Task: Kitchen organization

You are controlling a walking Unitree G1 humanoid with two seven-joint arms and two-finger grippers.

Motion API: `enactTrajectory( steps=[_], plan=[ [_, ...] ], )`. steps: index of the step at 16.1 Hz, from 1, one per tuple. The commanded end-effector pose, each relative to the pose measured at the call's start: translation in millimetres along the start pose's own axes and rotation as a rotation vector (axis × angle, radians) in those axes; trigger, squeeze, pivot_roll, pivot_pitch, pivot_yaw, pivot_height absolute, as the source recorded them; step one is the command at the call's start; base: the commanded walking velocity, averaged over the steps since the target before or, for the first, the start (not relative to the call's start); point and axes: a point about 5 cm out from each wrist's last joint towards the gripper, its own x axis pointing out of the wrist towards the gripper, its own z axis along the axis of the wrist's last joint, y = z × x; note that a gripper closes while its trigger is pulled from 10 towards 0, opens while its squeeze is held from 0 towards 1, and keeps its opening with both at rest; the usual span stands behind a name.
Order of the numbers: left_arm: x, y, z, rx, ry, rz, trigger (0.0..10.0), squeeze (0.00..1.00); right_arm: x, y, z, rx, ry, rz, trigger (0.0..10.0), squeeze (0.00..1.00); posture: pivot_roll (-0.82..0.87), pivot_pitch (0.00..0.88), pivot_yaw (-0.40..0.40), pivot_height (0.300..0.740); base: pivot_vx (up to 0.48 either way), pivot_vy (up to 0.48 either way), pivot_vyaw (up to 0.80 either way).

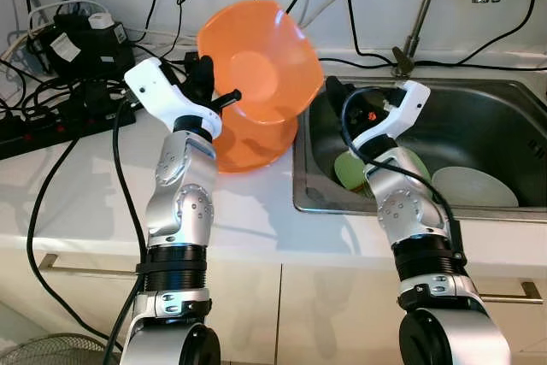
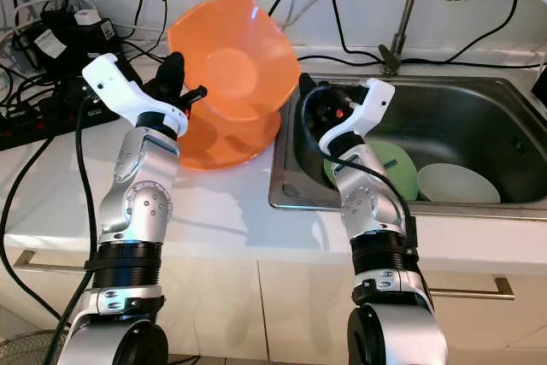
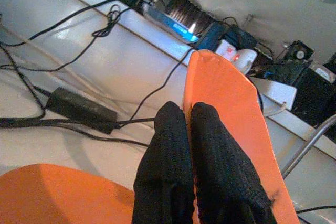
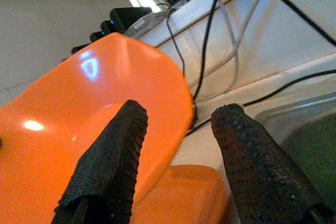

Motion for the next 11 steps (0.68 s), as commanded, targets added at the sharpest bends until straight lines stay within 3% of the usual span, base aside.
enactTrajectory(
  steps=[1,11],
  plan=[
    [0.1,-8.3,5.5,0.007,-0.039,-0.040,10.0,0.00,2.4,4.9,6.2,0.018,-0.014,0.026,10.0,0.00,0.02,0.000,0.041,0.740,0.000,0.000,0.00],
    [-0.4,-14.9,12.5,-0.031,-0.086,-0.083,10.0,0.00,-0.1,3.2,3.0,0.046,0.021,0.011,10.0,0.00,0.03,0.000,0.035,0.740,0.000,0.000,0.00]
  ],
)
